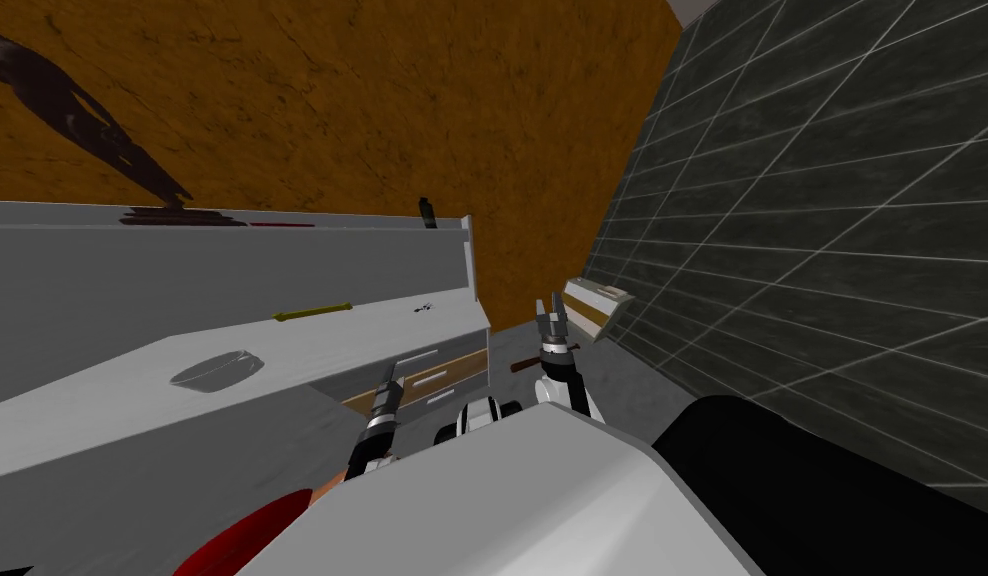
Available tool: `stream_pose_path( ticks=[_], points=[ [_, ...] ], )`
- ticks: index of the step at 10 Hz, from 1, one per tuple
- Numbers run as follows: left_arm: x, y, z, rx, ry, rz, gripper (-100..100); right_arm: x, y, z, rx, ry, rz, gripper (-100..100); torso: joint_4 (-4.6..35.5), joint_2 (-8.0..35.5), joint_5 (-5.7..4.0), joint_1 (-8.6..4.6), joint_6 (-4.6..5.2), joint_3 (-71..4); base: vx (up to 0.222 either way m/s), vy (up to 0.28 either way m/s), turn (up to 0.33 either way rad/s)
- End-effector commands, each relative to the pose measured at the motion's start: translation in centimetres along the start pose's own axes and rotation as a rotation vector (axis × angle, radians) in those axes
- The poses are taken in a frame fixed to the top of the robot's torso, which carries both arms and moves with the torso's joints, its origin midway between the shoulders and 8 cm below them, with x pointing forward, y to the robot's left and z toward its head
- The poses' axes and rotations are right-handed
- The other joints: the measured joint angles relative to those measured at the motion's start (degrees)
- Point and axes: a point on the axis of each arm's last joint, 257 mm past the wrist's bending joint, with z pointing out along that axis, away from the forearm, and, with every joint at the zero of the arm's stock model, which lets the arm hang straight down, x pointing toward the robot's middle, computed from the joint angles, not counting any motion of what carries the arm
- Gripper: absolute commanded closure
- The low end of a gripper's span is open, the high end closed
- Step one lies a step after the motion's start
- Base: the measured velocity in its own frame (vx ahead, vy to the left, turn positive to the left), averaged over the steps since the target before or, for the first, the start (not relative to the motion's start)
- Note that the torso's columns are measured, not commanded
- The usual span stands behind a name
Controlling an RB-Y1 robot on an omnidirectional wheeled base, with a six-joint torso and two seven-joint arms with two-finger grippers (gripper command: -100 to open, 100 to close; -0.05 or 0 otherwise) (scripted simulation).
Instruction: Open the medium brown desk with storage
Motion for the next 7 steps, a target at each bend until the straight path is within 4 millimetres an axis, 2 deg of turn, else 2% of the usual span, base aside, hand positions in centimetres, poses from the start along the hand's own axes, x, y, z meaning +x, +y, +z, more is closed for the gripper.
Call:
stream_pose_path(
  ticks=[1,3,4,5,6,7],
  points=[
    [-0.8,-0.3,-0.3,0.000,0.011,0.000,-100,0.0,0.0,0.0,0.000,0.000,0.000,0,0.1,0.4,-0.01,-0.06,0.00,0.3,0.094,-0.029,0.086],
    [-1.6,-0.5,-0.6,0.000,0.023,-0.001,-100,0.0,0.0,0.0,0.000,0.000,0.000,0,0.0,0.1,-0.06,-0.20,0.01,0.1,0.132,-0.056,0.066],
    [-1.3,-0.6,-0.5,0.000,0.018,0.001,-100,0.0,0.0,0.0,0.000,0.000,0.000,0,0.0,0.0,-0.03,-0.09,0.01,0.0,0.061,-0.024,0.013],
    [-0.7,-0.2,-0.2,0.000,0.009,0.000,100,0.0,0.0,0.0,0.000,0.000,0.000,0,0.0,0.2,0.02,0.06,0.01,0.1,-0.054,0.030,-0.066],
    [-0.2,0.0,0.0,0.000,0.002,0.000,100,0.0,0.0,0.0,0.000,0.000,0.000,0,0.1,0.4,0.13,0.23,0.11,0.3,-0.162,0.047,-0.113],
    [-0.5,0.0,-0.2,-0.003,0.005,-0.002,100,0.0,0.0,0.0,0.000,0.000,0.000,0,0.2,0.6,0.04,0.17,0.06,0.3,-0.084,0.022,-0.024]
  ],
)
